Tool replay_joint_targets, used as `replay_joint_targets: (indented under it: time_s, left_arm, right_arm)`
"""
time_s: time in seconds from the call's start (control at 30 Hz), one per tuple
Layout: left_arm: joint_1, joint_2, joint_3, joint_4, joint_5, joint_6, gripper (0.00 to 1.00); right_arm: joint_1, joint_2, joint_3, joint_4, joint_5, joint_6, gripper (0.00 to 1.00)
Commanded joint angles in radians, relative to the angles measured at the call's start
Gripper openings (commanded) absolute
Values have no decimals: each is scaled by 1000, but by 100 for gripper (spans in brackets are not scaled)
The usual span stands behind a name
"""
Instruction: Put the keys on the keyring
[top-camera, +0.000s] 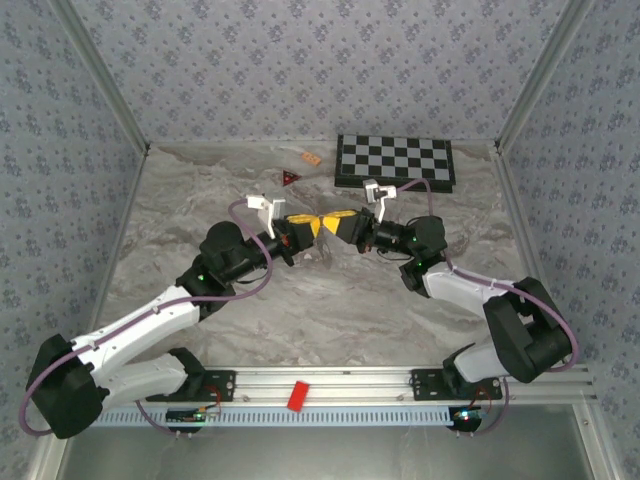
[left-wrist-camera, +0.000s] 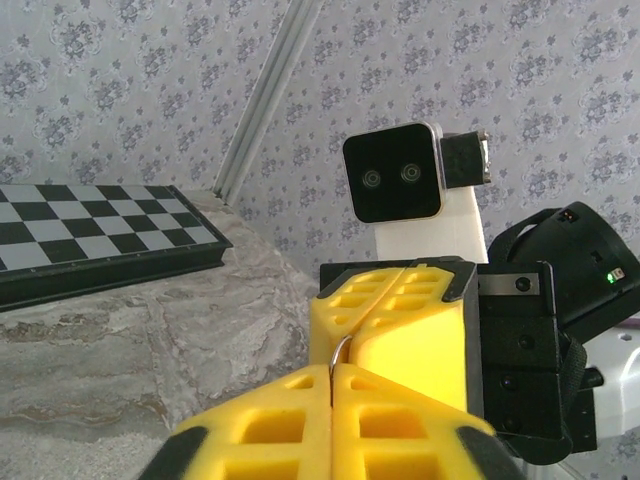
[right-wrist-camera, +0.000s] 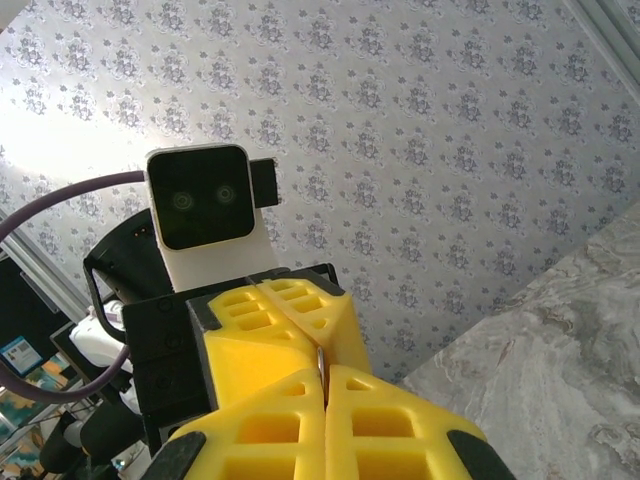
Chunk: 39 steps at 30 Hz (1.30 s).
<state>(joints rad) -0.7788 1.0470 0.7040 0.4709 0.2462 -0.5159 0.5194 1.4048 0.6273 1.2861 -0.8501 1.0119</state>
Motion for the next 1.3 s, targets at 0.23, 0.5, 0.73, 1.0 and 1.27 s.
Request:
replay_joint_targets:
  time_s: [0.23, 0.5, 0.73, 1.0, 1.27]
  left_arm:
    - [51, -162, -36, -42, -87, 21, 57]
    - [63, -178, -49, -66, -99, 20, 57]
    - [65, -184, -42, -123, -125, 50, 64]
    - [68, -193, -42, -223, -185, 91, 92]
    - [84, -161, -23, -369, -294, 125, 100]
  right_arm:
    - [-9, -77, 0, -115, 52, -92, 0]
    - [-5, -100, -3, -170, 76, -134, 0]
    - [0, -176, -8, -340, 123, -263, 0]
    - [-4, -253, -17, -502, 139, -374, 0]
    - [-36, -374, -94, -600, 230, -502, 0]
